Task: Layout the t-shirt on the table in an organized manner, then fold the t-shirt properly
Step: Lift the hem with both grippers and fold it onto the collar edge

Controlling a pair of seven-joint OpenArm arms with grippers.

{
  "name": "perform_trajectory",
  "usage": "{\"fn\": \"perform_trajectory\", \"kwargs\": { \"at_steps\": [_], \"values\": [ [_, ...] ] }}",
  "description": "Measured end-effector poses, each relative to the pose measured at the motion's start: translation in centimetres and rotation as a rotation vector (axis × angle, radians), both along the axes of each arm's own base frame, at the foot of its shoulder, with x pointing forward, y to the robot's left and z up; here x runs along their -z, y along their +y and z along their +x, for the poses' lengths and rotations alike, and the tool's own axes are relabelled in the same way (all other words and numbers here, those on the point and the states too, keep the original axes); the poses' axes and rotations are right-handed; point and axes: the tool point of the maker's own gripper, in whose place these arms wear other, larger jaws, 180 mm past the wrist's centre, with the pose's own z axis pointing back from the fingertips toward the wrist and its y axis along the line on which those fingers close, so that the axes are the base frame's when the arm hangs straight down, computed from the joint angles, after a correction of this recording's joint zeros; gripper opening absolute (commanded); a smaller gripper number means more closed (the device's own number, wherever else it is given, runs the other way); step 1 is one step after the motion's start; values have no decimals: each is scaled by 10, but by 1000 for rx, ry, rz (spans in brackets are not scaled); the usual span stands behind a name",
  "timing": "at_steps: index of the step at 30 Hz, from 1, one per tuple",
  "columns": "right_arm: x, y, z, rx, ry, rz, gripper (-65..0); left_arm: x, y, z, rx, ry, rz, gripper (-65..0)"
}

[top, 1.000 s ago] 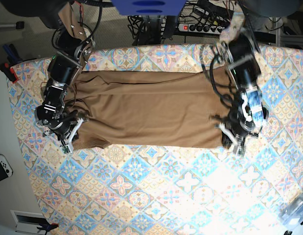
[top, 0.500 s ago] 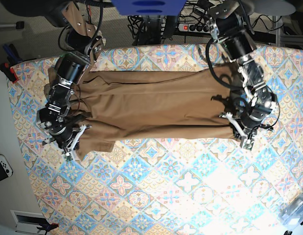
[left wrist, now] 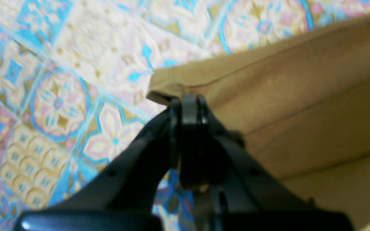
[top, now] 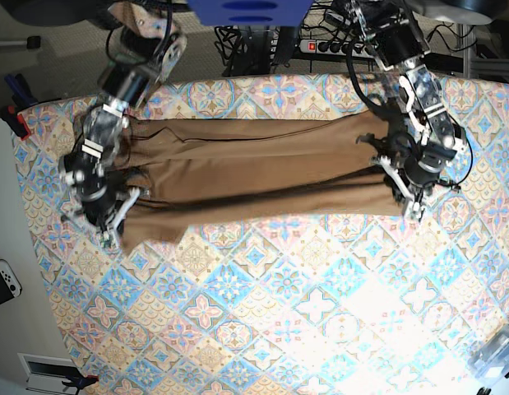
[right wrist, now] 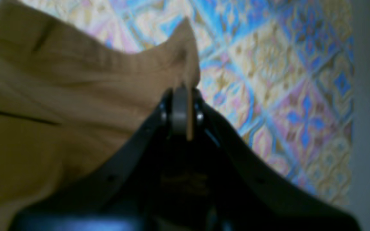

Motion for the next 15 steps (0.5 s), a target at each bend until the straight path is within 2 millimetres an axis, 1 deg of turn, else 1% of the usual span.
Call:
{"fn": "perform_trajectory", "kwargs": {
  "at_steps": [2, 4, 6, 7, 9, 11, 13, 15],
  "values": [
    [-3, 0, -8, 2, -10, -11, -650, -8, 0, -9, 9, -15, 26, -650],
    [-10, -3, -12, 6, -27, -27, -650, -10, 0, -17, 13, -14, 42, -650],
    [-17, -4, -14, 8, -51, -33, -650, -7, 0, -22, 14, -5, 44, -650],
    [-17, -2, -17, 10, -52, -33, -650, -6, 0, -24, 15, 2, 44, -650],
    [-11, -2, -29, 26, -10, -46, -650, -2, 0, -29, 15, 16, 46, -650],
    [-12, -3, -36, 26, -2, -60, -650, 3, -1, -36, 17, 31, 45, -650],
    [-17, -7, -39, 33, -11, -77, -650, 9, 0, -44, 16, 57, 47, -650],
    [-20, -8, -41, 34, -15, -87, -650, 10, 0, -46, 16, 62, 47, -650]
  ]
}}
